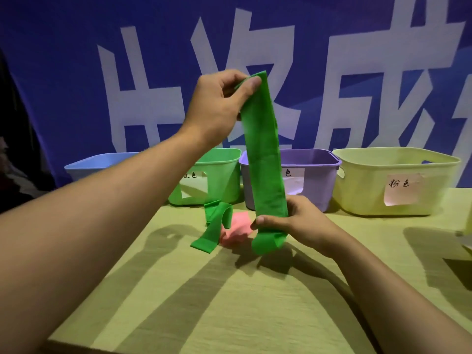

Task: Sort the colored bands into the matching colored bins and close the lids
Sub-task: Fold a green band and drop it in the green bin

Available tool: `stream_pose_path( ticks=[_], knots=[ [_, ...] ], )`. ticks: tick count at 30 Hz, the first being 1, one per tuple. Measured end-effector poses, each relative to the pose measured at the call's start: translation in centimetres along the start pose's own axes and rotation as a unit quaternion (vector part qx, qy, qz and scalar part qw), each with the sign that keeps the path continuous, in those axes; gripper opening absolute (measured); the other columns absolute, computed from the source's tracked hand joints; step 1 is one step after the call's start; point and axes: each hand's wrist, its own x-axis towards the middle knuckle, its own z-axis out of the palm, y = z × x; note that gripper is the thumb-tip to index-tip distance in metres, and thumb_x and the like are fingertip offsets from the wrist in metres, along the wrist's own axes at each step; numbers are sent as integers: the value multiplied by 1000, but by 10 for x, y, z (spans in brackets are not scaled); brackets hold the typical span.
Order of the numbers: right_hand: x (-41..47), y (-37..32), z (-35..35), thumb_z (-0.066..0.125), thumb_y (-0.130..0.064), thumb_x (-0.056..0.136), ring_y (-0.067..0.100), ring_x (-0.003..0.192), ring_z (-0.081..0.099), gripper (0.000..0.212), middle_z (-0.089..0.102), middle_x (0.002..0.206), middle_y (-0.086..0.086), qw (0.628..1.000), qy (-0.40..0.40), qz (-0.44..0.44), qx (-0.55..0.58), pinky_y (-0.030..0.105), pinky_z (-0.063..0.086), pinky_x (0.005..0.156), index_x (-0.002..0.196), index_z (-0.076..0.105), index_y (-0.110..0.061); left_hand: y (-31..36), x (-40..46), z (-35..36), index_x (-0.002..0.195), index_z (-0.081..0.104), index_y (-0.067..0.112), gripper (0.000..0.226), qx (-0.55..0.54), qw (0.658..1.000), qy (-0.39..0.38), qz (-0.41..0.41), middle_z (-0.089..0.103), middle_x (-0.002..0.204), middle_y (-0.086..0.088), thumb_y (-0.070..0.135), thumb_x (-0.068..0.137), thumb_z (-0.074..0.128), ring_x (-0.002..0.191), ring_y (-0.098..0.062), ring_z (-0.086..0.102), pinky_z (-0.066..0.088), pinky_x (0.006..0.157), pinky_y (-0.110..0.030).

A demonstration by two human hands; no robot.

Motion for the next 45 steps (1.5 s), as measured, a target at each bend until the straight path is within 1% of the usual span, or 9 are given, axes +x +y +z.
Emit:
stream_pose_path(
  ticks=[3,10,14,18,22,27,33,39,45],
  knots=[
    [-2,-1,-2,77,-13,88,21,93,77,21,80,100,6,999,-23,29,4,33,63,80,108,73,-8,-1,2,-1,101,71,5,16,5,1000,6,-10,74,85,-3,18,103,62,78,-9,74,61,68,-26],
    [-5,1,-2,70,-2,90,25,110,73,22,76,115,11,986,-126,100,54,36,58,95,112,73,-5,-23,-7,1,101,76,7,17,18,999,19,-44,77,92,-12,22,100,67,88,-24,76,64,76,-41],
    [-7,-3,-2,66,3,92,23,110,73,23,76,116,11,973,-184,108,83,29,58,91,107,75,-10,-30,-13,5,101,76,9,16,18,998,12,-55,76,90,-7,23,100,66,90,-23,75,64,78,-44],
    [-5,7,-1,64,3,94,18,104,74,20,78,111,7,974,-184,125,38,26,58,87,111,72,-5,-41,-21,15,101,76,10,17,22,997,-9,-73,77,93,-8,24,100,67,91,-24,74,62,81,-49],
    [0,16,1,69,-6,94,22,108,73,25,77,115,7,984,-133,120,18,30,58,91,118,70,-4,-49,-25,23,99,77,12,17,33,997,-21,-70,78,93,-8,26,99,67,91,-27,75,61,82,-53],
    [10,24,-3,75,-19,91,21,107,73,34,77,116,3,996,41,73,18,47,56,100,124,69,-11,-52,-25,27,103,78,14,13,32,996,-13,-80,77,94,-1,24,95,74,92,-19,74,61,87,-47],
    [16,28,-8,72,-21,94,9,108,71,30,77,114,-6,987,158,-4,7,36,55,102,124,71,-17,-71,-47,38,102,79,20,10,15,994,-10,-109,77,95,6,22,92,76,94,-11,73,60,92,-39],
    [15,27,2,55,-22,105,1,105,68,24,74,116,-7,966,237,-91,41,14,54,79,125,68,-20,-90,-82,55,102,80,20,11,-12,994,19,-109,78,93,8,18,91,77,89,-4,71,60,89,-35],
    [18,36,8,53,-30,104,2,109,65,27,73,111,-10,957,257,-138,-10,18,54,87,123,70,-20,-108,-111,69,108,80,16,19,12,998,31,-53,77,100,8,17,90,77,96,-6,72,60,88,-32]
  ],
)
